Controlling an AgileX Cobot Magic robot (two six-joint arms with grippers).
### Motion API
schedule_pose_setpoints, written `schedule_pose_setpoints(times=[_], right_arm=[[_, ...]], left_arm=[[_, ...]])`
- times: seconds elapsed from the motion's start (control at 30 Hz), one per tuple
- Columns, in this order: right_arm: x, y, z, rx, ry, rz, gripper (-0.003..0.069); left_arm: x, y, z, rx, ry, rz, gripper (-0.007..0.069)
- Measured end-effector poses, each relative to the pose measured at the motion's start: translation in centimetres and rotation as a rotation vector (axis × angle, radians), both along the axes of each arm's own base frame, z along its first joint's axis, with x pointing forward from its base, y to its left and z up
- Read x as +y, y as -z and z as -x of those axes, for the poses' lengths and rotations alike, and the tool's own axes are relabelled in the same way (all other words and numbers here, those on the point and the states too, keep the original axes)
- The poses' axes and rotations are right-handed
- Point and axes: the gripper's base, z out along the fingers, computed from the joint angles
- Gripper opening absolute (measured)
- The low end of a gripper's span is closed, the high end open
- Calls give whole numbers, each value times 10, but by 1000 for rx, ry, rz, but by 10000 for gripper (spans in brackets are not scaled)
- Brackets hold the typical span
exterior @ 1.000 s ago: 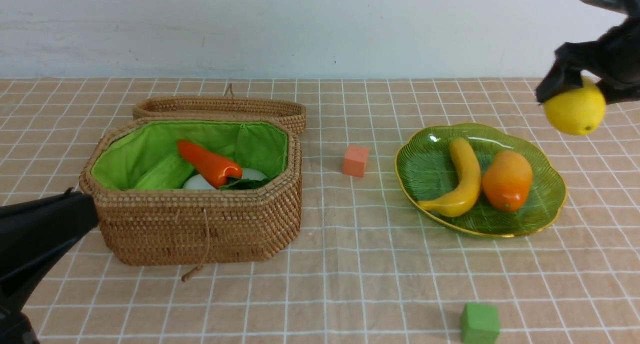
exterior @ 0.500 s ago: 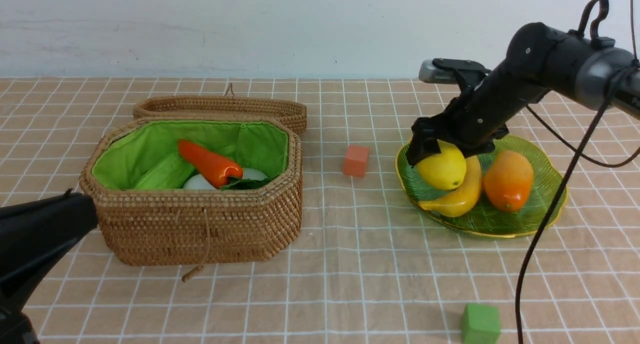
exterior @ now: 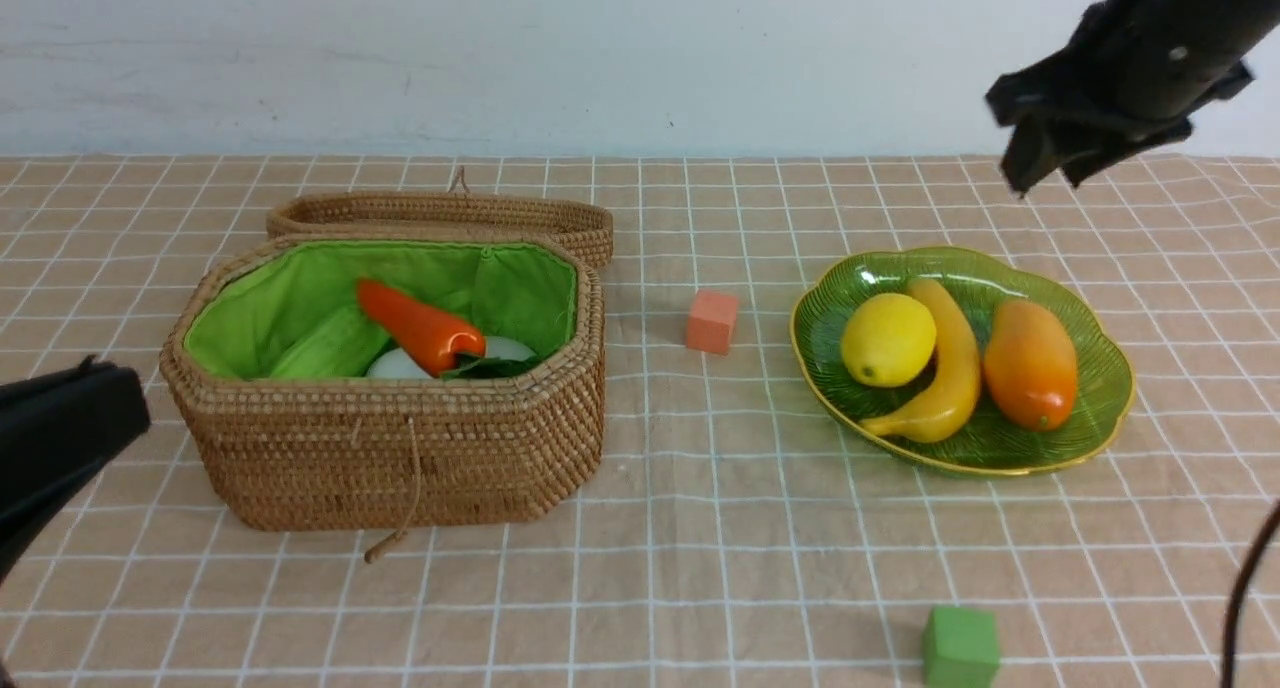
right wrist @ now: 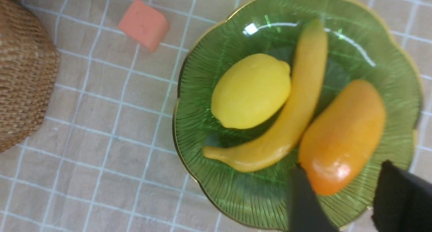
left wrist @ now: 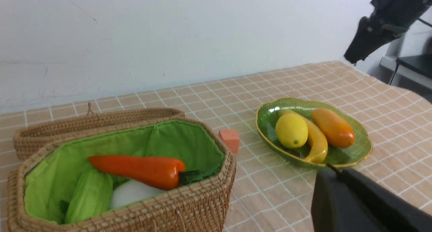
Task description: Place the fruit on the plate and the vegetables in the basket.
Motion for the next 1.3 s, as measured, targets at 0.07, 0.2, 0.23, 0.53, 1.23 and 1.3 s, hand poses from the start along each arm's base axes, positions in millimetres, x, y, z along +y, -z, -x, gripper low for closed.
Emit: schedule_pose_setpoints(times=[0.07, 0.2, 0.23, 0.53, 1.23, 1.3], right_arm=[[-7, -27, 37, -50, 25, -10, 138], [-18, -44, 115, -67, 61, -27, -8], [-18, -44, 115, -65, 63, -28, -10], [-39, 6, 285, -209, 190, -145, -6], [-55, 143, 339, -857, 247, -246, 20], [-55, 163, 335, -801, 250, -227, 23]], left_arm=[[11, -3, 10, -31, -9, 44, -2], [29, 8, 27, -85, -21, 96, -2], [31, 10, 29, -89, -21, 99, -2], [36, 67, 32, -82, -36, 35, 10], [41, 90, 26, 47, -127, -57, 32], [41, 91, 26, 55, -133, -61, 36]])
